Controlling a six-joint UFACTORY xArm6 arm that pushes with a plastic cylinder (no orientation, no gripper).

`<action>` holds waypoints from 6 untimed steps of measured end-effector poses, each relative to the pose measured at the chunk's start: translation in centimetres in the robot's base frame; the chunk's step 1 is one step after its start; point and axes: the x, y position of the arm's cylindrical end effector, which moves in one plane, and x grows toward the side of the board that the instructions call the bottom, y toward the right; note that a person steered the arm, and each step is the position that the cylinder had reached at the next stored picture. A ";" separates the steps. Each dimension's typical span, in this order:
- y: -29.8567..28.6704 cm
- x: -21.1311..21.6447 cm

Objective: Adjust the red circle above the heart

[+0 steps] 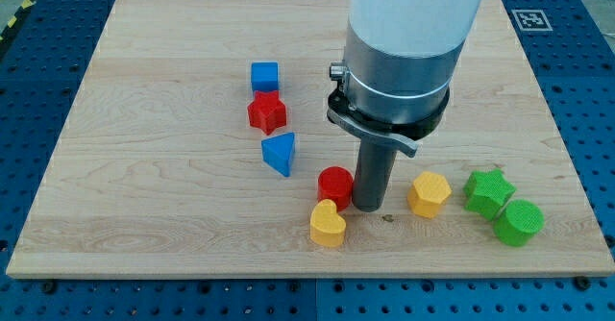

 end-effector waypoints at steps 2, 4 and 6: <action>0.0 -0.6; 0.0 -1.2; -0.6 -1.3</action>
